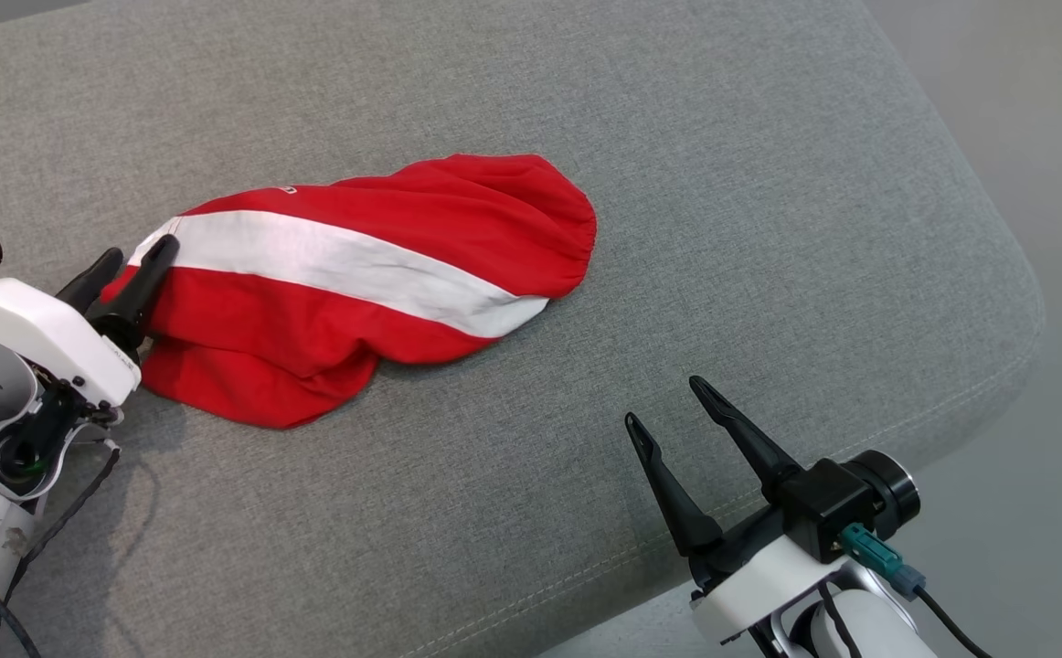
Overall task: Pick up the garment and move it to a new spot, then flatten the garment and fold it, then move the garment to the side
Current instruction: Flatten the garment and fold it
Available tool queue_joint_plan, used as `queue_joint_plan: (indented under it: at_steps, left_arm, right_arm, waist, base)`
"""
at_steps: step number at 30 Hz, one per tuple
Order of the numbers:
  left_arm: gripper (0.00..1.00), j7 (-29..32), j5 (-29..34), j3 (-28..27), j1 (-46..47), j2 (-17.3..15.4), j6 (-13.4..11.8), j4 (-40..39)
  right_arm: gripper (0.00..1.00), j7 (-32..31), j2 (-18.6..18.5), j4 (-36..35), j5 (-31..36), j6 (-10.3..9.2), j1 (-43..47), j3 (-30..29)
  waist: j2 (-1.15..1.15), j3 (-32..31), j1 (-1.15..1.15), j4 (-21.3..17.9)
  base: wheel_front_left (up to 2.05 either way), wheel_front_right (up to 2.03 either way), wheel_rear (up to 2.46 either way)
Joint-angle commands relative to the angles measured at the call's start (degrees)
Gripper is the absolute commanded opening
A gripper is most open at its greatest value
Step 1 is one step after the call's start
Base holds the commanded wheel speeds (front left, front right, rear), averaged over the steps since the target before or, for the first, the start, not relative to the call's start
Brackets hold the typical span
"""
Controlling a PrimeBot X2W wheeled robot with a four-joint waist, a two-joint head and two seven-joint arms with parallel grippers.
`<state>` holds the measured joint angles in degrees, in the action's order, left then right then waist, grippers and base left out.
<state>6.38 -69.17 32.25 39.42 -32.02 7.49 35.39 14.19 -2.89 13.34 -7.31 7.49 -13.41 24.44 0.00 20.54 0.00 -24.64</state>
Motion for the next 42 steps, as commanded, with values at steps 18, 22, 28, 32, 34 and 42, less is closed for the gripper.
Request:
queue_joint_plan:
  at_steps: [18, 22, 28, 32, 34, 42]
  left_arm:
    - [0.0, 4.4, -8.0, 1.9, -0.4, -5.4, 0.0, -7.2]
    - [0.0, 1.8, -6.6, 2.7, -0.2, -5.9, 0.0, -6.5]
    - [0.67, -1.6, -5.0, 4.0, 0.2, -5.4, 0.0, -5.1]
    - [1.0, -3.1, -4.5, 5.1, 0.4, -5.6, 0.0, -4.3]
    - [1.0, -3.8, -4.3, 5.5, 0.8, -5.9, 0.0, -4.0]
    - [1.0, -5.5, -3.8, 6.4, 2.2, -7.1, 0.0, -1.4]
  right_arm:
    - [1.0, 0.8, 0.0, -0.1, -1.9, 0.0, -0.3, 1.0]
    - [1.0, 0.8, 0.0, 0.0, -2.1, 0.0, -0.3, 0.6]
    - [1.0, 0.8, 0.0, 0.6, -2.4, 0.0, -0.6, 0.3]
    - [1.0, 0.8, 0.0, 0.9, -2.7, 0.0, -0.8, 1.1]
    - [1.0, 0.8, 0.0, 0.8, -2.9, 0.0, -0.8, 1.5]
    - [1.0, 0.8, 0.0, -0.4, -3.0, 0.0, 0.0, 1.4]
  waist:
    - [0.0, -0.9, 0.0, 0.9]
    - [0.0, -1.2, 0.0, 1.0]
    - [0.0, -2.1, 0.0, 1.4]
    - [0.0, -2.2, 0.0, 0.9]
    - [0.0, -1.9, 0.0, 0.3]
    - [0.0, -0.8, 0.0, -1.7]
  base:
    - [0.0, 0.0, 0.0]
    - [0.0, 0.0, 0.0]
    - [0.0, 0.0, 0.0]
    - [0.0, 0.0, 0.0]
    - [0.0, 0.0, 0.0]
    - [0.0, 0.0, 0.0]
